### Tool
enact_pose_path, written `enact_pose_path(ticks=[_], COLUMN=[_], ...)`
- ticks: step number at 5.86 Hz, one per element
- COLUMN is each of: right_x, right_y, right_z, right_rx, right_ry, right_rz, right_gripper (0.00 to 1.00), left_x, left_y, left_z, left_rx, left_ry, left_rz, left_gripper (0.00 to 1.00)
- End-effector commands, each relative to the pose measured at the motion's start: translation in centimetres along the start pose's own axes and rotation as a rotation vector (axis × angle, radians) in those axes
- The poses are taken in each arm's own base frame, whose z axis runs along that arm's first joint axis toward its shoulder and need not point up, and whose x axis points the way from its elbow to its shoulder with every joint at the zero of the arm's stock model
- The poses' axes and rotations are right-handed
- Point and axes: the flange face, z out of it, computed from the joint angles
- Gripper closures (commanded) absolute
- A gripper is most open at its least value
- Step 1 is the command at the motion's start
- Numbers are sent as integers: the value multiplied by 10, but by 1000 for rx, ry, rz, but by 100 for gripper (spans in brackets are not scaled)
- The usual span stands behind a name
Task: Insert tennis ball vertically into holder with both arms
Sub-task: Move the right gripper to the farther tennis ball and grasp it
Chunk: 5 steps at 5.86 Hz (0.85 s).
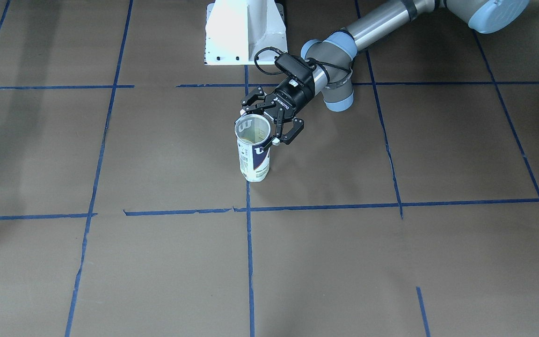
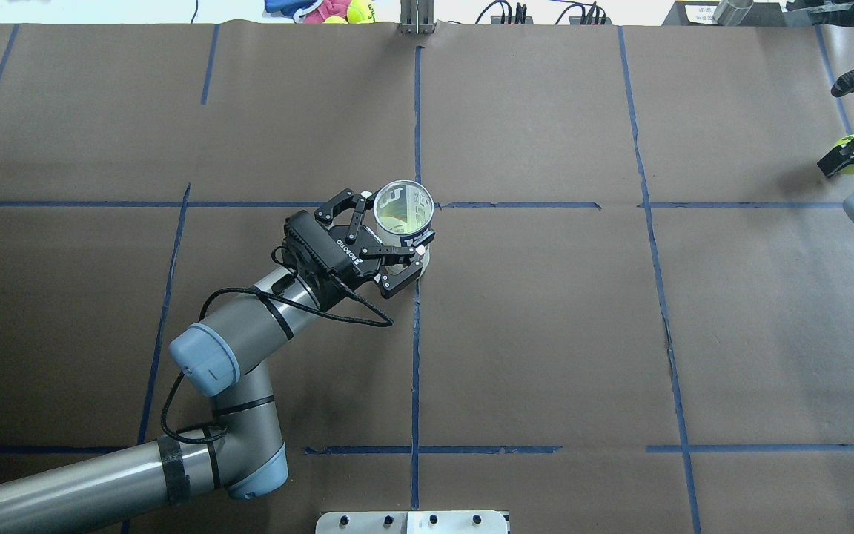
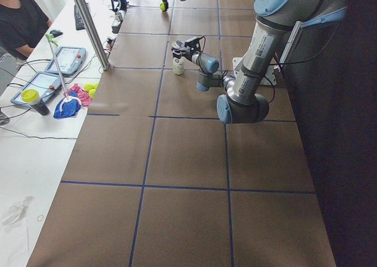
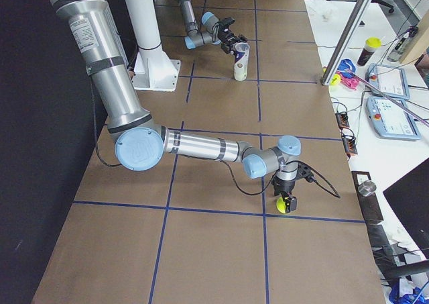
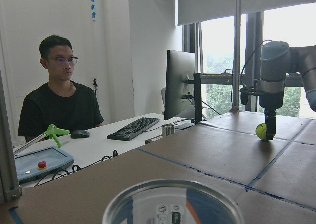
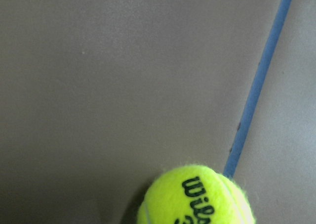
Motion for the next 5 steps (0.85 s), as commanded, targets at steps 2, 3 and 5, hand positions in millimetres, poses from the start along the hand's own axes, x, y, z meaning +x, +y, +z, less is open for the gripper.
enact_pose_path(ticks=[2,3,5], right_x=[-2,-1,1], right_y=[-10,-10,-5], right_z=[-6,-6,0], right_rx=[25,34,22], right_ry=[30,43,50], right_rz=[-12,-15,-12], right_gripper=[3,4,11], left_x=[0,0,0], left_y=[0,0,0], left_z=[0,0,0], left_rx=[1,1,1], left_ry=[0,0,0], left_rz=[0,0,0], left_gripper=[10,10,10])
